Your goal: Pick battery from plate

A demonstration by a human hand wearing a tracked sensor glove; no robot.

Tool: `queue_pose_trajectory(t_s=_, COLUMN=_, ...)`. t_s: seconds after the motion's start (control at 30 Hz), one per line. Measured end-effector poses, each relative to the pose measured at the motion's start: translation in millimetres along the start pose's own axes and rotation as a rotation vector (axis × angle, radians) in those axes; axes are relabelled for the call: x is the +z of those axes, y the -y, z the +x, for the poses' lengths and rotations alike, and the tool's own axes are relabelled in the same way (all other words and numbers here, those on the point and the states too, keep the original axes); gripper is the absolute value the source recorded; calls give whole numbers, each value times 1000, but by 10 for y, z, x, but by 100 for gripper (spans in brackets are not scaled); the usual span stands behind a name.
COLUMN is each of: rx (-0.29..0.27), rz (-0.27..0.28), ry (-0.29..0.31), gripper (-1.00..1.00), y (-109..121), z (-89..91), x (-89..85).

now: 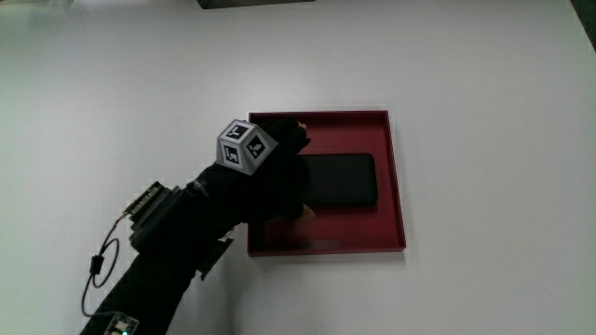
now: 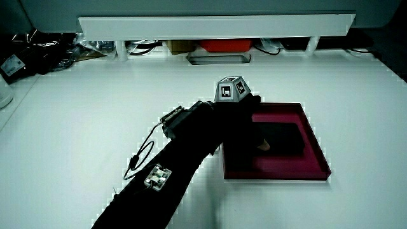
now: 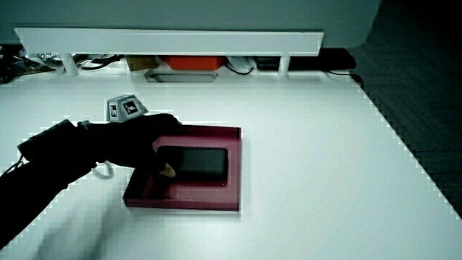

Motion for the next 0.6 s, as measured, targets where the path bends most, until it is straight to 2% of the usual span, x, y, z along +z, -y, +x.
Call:
queue_pose_trajectory(t_s=0.13, rx=42, rz=-33, ry=-21, gripper=0, y=-95, z=27, x=-116)
queue_pose_trajectory(t_s=0.4, rx=78, rz=-86, ry=-53, gripper=0, y=-273, z=44, x=-333)
queue_pose_trajectory(t_s=0.6, rx=98, rz=-121, ry=-121, gripper=0, y=-326, z=87, x=-431)
